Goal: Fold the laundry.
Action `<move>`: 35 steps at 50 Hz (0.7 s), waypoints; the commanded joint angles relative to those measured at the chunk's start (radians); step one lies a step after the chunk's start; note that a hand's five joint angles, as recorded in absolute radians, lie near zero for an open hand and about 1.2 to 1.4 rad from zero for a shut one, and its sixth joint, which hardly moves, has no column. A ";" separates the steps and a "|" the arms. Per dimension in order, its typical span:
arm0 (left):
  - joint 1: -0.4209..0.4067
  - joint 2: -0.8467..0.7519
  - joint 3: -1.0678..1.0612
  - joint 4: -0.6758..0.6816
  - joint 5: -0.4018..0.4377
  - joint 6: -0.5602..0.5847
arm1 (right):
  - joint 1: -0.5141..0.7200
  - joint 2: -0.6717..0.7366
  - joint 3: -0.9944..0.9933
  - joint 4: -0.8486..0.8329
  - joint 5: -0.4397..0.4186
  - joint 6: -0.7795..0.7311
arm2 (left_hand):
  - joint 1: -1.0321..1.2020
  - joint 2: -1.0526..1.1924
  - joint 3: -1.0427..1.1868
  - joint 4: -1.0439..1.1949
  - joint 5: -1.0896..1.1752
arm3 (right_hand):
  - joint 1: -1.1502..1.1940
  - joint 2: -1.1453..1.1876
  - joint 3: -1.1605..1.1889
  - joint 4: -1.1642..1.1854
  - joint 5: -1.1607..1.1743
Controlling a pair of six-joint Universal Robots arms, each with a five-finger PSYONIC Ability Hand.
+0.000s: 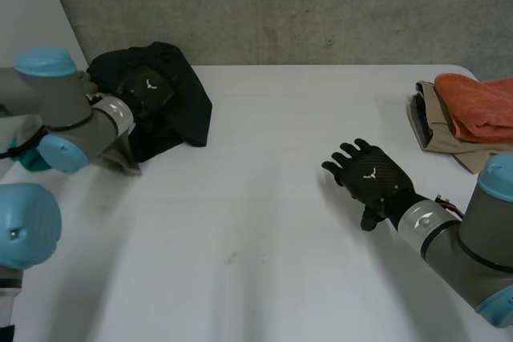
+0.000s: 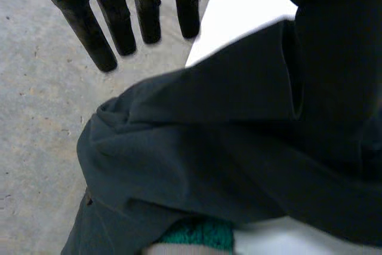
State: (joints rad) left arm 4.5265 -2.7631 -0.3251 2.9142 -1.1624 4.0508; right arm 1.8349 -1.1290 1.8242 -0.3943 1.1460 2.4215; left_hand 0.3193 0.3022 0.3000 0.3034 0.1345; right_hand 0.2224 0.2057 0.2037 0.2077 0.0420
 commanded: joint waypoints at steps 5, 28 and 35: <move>-0.017 -0.087 -0.006 0.270 -0.071 0.138 | -0.014 0.003 -0.002 0.000 0.000 -0.018 | 1.040 1.058 1.060 1.056 1.051 | -0.048 -0.031 -0.029 -0.033 -0.042; -0.335 0.640 -0.649 0.516 -0.325 -0.314 | -0.026 -0.018 -0.005 -0.001 0.027 -0.007 | 1.077 1.094 1.096 1.093 1.087 | -0.048 -0.031 -0.029 -0.033 -0.042; -0.539 0.704 -0.857 0.410 -0.336 -0.458 | -0.039 -0.038 -0.009 -0.003 0.044 0.037 | 1.077 1.094 1.096 1.093 1.087 | -0.048 -0.031 -0.029 -0.033 -0.042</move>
State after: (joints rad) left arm 4.1258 -2.0849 -1.0456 3.3990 -1.4941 3.6855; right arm 1.8048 -1.1538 1.8190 -0.3960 1.1779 2.4267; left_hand 1.1231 1.1939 1.1894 1.1981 0.9816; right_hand 0.2224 0.2057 0.2037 0.2077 0.0420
